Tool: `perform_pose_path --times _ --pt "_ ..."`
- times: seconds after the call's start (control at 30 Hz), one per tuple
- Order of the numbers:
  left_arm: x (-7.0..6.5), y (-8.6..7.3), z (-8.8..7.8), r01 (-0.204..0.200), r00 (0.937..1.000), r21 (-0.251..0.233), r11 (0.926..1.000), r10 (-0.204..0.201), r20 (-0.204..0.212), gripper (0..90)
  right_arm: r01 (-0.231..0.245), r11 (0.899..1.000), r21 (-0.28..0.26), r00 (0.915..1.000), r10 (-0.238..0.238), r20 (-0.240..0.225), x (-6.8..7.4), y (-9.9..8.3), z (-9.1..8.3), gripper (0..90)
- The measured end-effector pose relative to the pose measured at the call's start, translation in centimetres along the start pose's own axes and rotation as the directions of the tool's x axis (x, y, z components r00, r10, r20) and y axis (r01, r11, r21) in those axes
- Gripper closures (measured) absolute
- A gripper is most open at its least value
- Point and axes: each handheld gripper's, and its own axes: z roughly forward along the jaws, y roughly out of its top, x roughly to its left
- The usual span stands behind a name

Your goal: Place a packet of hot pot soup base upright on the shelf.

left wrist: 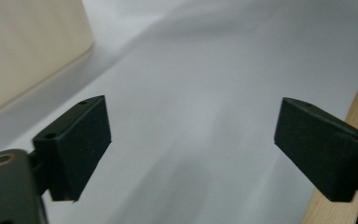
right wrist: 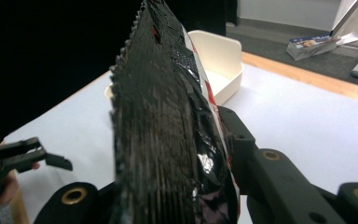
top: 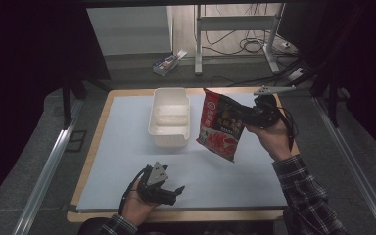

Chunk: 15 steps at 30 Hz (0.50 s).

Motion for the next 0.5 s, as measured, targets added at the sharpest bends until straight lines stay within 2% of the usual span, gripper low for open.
perform_pose_path --times 0.1,0.5 --pt "-0.3 -0.2 -0.2 -0.019 0.9996 0.016 0.9997 0.019 -0.02 7.2 -0.002 1.0 -0.013 1.0 0.002 0.009 -0.3 0.9 0.5 72.7" --pt "0.0 -0.8 -0.7 -0.001 0.9999 0.014 0.9999 0.001 -0.016 3.9 -0.002 0.999 -0.033 0.9998 0.002 0.017 -0.9 3.4 2.7 72.6"
